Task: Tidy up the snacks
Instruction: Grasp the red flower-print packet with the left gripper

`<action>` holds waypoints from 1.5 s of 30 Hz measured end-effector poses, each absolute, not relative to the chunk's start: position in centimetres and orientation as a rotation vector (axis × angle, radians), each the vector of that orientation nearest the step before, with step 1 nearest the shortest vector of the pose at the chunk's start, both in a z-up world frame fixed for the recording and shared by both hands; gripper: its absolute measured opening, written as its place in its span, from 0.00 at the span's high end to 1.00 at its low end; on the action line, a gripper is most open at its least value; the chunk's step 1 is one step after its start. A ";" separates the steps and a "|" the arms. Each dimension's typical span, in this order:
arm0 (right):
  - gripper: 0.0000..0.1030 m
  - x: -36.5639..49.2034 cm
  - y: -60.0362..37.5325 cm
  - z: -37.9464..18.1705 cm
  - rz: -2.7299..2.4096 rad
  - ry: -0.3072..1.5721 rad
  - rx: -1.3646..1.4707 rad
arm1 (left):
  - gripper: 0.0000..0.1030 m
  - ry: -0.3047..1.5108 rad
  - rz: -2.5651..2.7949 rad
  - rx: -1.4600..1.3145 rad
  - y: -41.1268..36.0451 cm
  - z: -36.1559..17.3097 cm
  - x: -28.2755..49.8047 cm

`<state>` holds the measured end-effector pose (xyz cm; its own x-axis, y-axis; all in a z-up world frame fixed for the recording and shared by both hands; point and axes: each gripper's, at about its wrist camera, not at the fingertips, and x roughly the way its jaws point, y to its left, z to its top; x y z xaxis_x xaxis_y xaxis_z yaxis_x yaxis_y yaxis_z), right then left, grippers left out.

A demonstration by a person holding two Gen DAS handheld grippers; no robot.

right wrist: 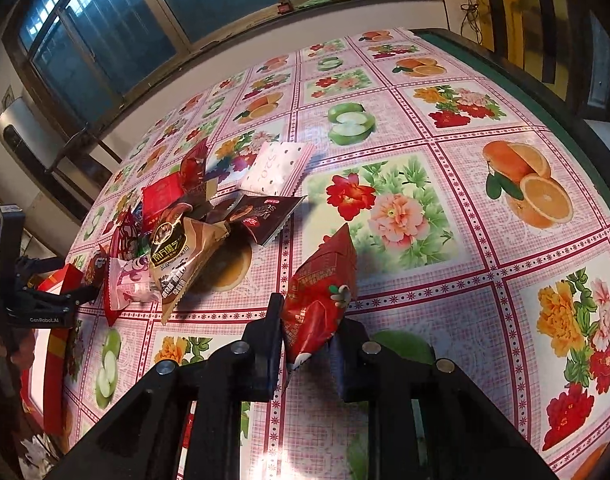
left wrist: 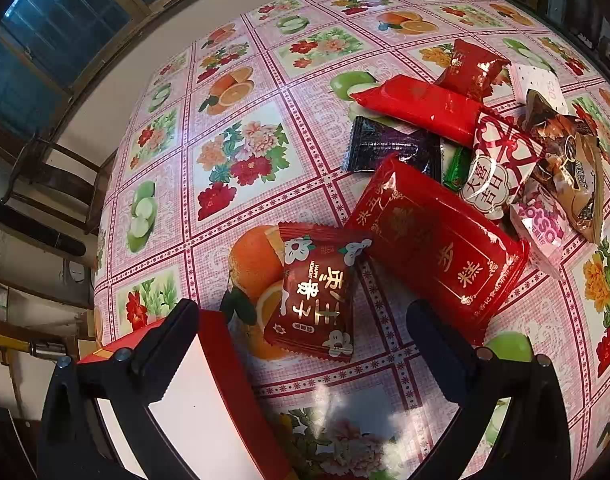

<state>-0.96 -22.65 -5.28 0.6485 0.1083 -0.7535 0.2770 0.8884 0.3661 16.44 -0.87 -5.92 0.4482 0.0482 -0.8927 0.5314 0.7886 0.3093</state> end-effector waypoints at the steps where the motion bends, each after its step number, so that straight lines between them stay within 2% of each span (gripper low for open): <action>1: 0.79 -0.9 -22.7 -5.3 -0.098 0.869 0.487 | 0.00 1.087 -0.328 0.620 -0.8 -6.1 16.6; 3: 0.79 -0.9 -22.8 -5.3 -0.100 0.868 0.490 | 0.01 1.101 -0.323 0.625 -0.5 -6.5 17.0; 5: 0.79 -0.9 -22.9 -5.3 -0.103 0.867 0.494 | 0.08 1.098 -0.323 0.623 -0.3 -6.7 17.2; 9: 0.79 -1.0 -23.3 -5.3 -0.110 0.861 0.517 | 0.34 1.122 -0.372 0.548 0.0 -6.6 17.9; 12: 0.79 -1.0 -23.6 -5.4 -0.105 0.860 0.533 | 0.42 1.122 -0.389 0.539 -0.3 -6.5 17.7; 15: 0.79 -1.0 -23.8 -5.4 -0.096 0.858 0.555 | 0.64 1.114 -0.409 0.557 -0.8 -6.5 17.2; 31: 0.79 -1.6 -26.4 -6.1 0.181 0.772 0.941 | 0.72 1.092 -0.394 0.481 -0.5 -6.2 15.0; 45: 0.79 -1.9 -24.6 -3.5 0.236 0.684 0.823 | 0.72 1.030 -0.471 0.326 0.7 -3.7 8.5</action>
